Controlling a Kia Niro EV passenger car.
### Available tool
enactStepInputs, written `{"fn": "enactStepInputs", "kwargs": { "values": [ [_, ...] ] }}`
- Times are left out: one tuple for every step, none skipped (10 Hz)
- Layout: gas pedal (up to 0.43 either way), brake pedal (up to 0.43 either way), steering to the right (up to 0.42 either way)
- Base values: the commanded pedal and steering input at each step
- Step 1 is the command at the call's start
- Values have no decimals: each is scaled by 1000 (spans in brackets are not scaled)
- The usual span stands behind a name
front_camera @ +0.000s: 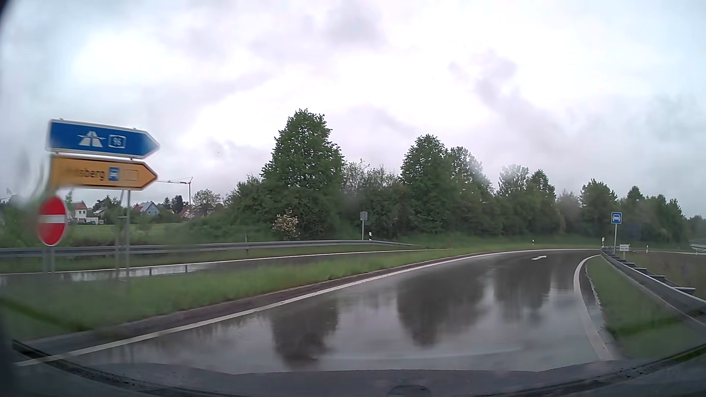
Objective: Follow the waypoints while adhering to traffic rules and regulations
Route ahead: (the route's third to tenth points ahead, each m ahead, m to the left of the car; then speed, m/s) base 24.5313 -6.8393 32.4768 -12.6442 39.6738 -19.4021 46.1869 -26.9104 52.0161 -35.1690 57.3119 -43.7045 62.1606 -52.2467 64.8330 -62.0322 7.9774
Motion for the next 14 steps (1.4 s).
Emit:
{"fn": "enactStepInputs", "kwargs": {
  "values": [
    [209, 0, 141],
    [220, 0, 151],
    [220, 0, 163],
    [220, 0, 166],
    [220, 0, 165],
    [220, 0, 161],
    [220, 0, 152],
    [220, 0, 138],
    [220, 0, 126],
    [220, 0, 126],
    [220, 0, 125],
    [220, 0, 122],
    [220, 0, 110],
    [220, 0, 96]
  ]
}}
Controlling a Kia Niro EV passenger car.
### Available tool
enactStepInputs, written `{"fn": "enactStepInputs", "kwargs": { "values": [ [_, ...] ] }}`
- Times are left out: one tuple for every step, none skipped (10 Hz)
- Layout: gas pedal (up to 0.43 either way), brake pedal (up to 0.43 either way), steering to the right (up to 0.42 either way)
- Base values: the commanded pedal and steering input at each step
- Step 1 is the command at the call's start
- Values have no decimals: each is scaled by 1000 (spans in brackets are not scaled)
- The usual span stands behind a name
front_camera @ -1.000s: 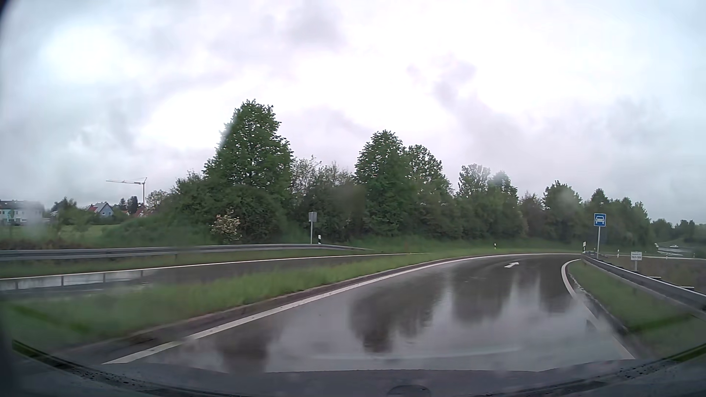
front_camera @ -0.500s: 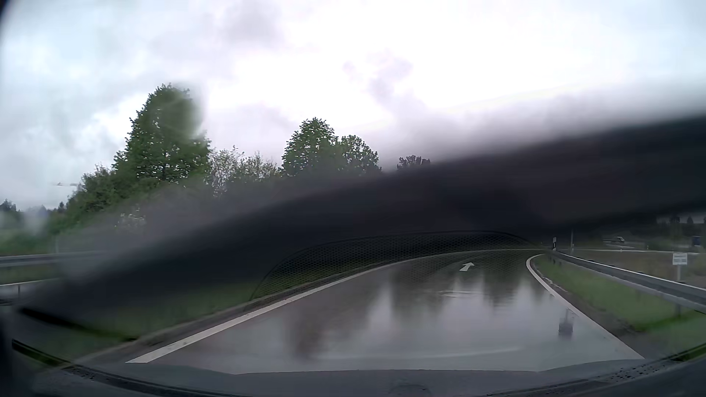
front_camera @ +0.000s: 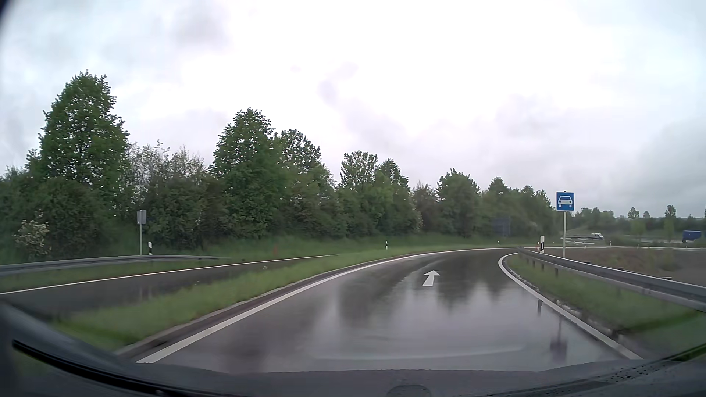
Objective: Follow the waypoints while adhering to traffic rules and regulations
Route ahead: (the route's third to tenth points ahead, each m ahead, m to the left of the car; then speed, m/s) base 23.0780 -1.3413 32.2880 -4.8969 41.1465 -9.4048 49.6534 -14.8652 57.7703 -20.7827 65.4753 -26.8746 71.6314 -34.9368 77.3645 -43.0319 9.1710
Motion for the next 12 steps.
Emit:
{"fn": "enactStepInputs", "kwargs": {
  "values": [
    [220, 0, 93],
    [220, 0, 91],
    [220, 0, 89],
    [220, 0, 87],
    [220, 0, 82],
    [220, 0, 75],
    [220, 0, 66],
    [220, 0, 54],
    [220, 0, 45],
    [220, 0, 42],
    [220, 0, 41],
    [220, 0, 41]
  ]
}}
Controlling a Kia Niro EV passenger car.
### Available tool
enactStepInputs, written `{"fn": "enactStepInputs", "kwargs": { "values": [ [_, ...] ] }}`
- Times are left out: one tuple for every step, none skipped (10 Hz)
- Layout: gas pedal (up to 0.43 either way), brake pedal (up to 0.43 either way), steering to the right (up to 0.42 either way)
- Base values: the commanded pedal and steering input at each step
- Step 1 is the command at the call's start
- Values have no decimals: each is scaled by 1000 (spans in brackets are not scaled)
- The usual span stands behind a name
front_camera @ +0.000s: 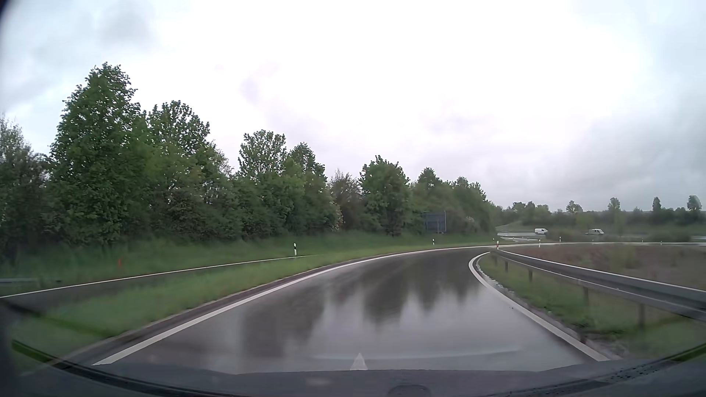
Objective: Follow the waypoints while adhering to traffic rules and regulations
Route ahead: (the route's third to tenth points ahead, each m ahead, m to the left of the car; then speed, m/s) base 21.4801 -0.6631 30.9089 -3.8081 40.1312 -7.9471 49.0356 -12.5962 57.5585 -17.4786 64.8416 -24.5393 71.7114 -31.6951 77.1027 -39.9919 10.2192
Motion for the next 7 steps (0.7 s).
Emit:
{"fn": "enactStepInputs", "kwargs": {
  "values": [
    [220, 0, 42],
    [220, 0, 42],
    [220, 0, 42],
    [220, 0, 43],
    [220, 0, 47],
    [220, 0, 52],
    [209, 0, 53]
  ]
}}
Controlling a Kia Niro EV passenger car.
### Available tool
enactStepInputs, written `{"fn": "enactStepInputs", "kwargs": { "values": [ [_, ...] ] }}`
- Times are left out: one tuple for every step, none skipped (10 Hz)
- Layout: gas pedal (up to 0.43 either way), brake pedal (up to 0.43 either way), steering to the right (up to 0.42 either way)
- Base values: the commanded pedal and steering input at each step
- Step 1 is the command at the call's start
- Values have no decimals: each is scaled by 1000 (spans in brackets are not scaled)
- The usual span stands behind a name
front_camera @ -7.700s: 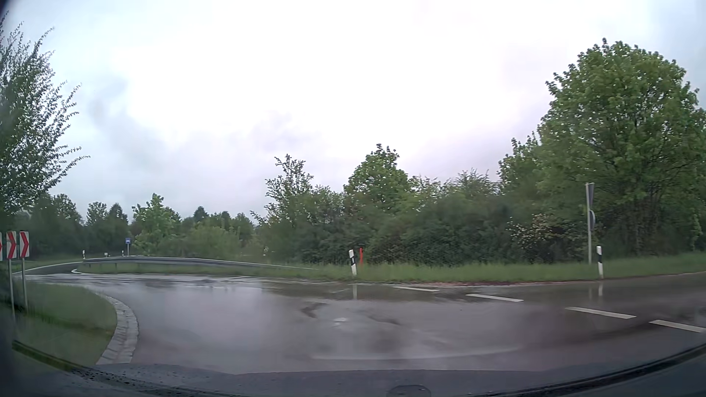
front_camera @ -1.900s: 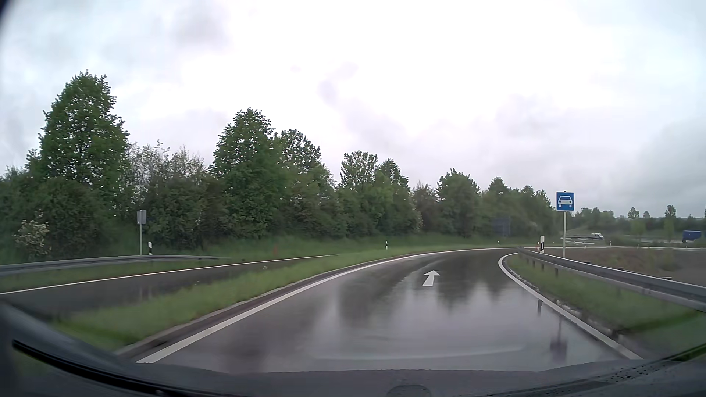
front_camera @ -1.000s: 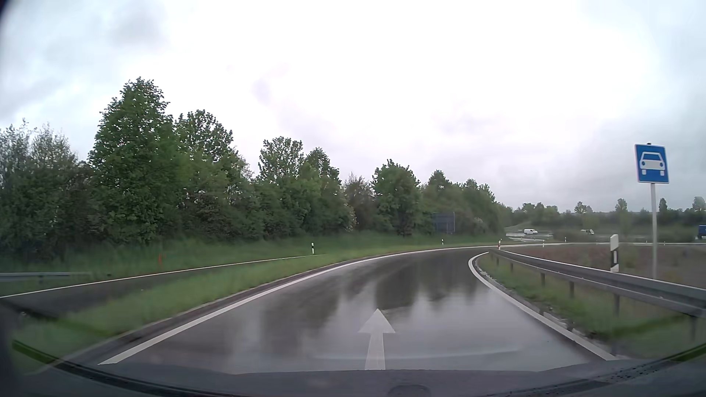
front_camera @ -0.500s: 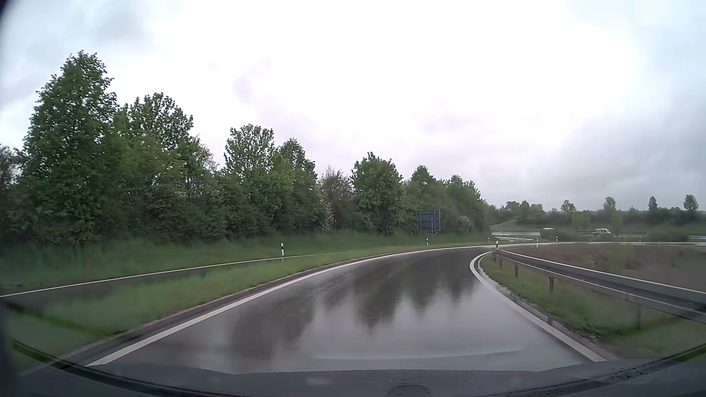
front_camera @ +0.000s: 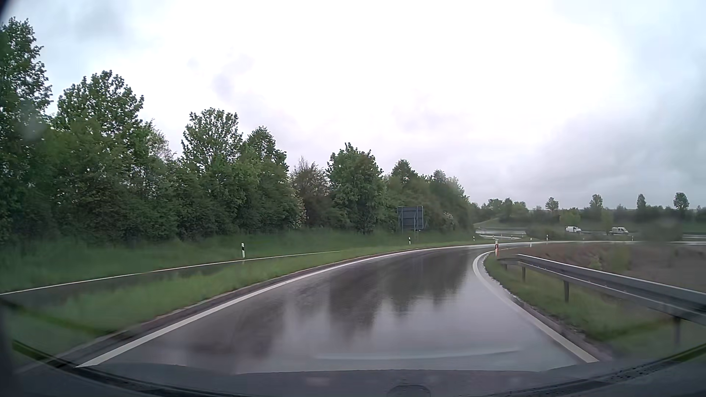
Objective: Follow the waypoints while adhering to traffic rules and regulations
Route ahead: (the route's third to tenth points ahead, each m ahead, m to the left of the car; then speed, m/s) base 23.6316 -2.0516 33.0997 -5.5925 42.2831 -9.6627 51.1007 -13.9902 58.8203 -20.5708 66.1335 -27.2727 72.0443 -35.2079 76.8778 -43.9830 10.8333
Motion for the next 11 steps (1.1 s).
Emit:
{"fn": "enactStepInputs", "kwargs": {
  "values": [
    [209, 0, 53],
    [209, 0, 51],
    [197, 0, 52],
    [189, 0, 53],
    [177, 0, 53],
    [177, 0, 53],
    [169, 0, 53],
    [157, 0, 53],
    [157, 0, 52],
    [157, 0, 49],
    [157, 0, 45]
  ]
}}
